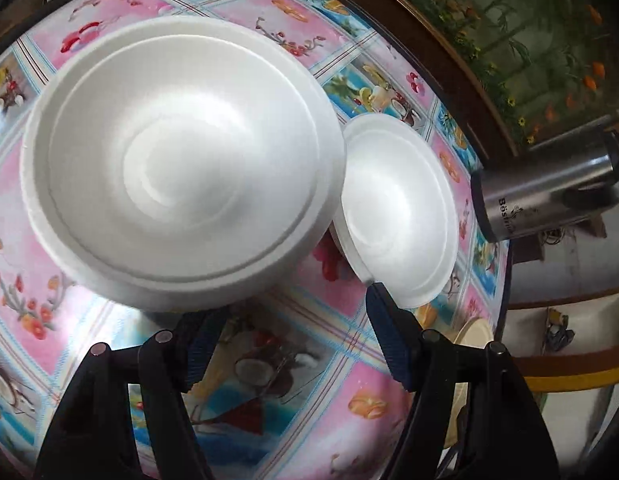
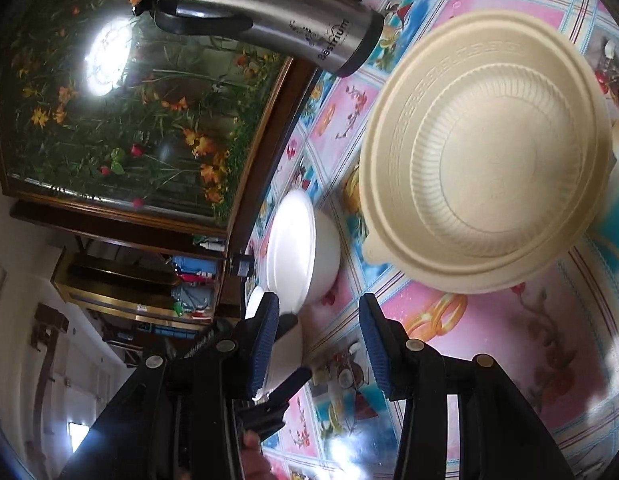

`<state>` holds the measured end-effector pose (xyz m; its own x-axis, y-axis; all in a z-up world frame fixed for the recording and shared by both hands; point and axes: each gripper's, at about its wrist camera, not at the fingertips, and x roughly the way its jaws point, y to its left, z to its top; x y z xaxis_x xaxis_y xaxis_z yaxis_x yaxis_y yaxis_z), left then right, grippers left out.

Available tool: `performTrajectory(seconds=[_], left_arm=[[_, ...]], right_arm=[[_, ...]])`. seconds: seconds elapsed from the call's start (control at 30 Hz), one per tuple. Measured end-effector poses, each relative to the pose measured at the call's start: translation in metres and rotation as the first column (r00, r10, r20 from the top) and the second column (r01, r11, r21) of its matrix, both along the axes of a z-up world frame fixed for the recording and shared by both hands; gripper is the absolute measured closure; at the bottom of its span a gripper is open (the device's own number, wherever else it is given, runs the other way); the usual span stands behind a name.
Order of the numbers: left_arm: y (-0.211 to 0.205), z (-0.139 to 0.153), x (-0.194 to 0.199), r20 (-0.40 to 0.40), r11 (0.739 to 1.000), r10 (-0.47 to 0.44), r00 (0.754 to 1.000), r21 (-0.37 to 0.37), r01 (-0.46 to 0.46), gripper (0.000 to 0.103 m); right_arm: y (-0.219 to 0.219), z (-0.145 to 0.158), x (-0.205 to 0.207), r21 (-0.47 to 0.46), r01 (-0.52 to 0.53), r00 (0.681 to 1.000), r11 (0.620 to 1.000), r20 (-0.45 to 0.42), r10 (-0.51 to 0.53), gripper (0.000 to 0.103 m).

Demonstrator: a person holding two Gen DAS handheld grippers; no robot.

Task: Organize plates and bowls

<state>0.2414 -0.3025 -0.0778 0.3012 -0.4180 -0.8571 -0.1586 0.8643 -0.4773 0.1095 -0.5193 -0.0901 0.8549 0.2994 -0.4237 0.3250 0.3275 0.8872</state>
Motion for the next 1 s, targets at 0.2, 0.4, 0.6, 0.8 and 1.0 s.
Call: performTrajectory(seconds=[0.2,0.4,0.6,0.8,1.0], left_arm=[[-0.008,0.005,-0.003,-0.006,0.997,-0.007,1.0,-0.074,0.007,0.033],[-0.018,0.002,0.011,-0.009,0.994,0.039,0.999,-0.102,-0.04,0.033],[-0.026,-0.006,0.03,0.004,0.996,0.061,0.998,-0.07,-0.061,0.034],[-0.029,-0.009,0.034,0.005,0.999,-0.022,1.0,0.032,0.021,0.083],[-0.025,-0.004,0.019,0.002,0.989,-0.125,0.992,0.076,0.125,0.091]], right_arm=[[-0.002,-0.004,-0.003,0.011,0.0,1.0,1.0,-0.004,0.0,0.059],[0.001,-0.003,-0.001,0.002,-0.01,1.0,1.0,-0.003,0.01,0.059],[-0.002,-0.004,-0.003,0.009,0.001,1.0,1.0,-0.003,-0.001,0.059],[-0.001,-0.006,-0.001,0.012,-0.001,1.0,1.0,-0.017,0.001,0.059],[-0.003,-0.007,0.0,0.001,-0.004,1.0,1.0,-0.031,0.004,0.059]])
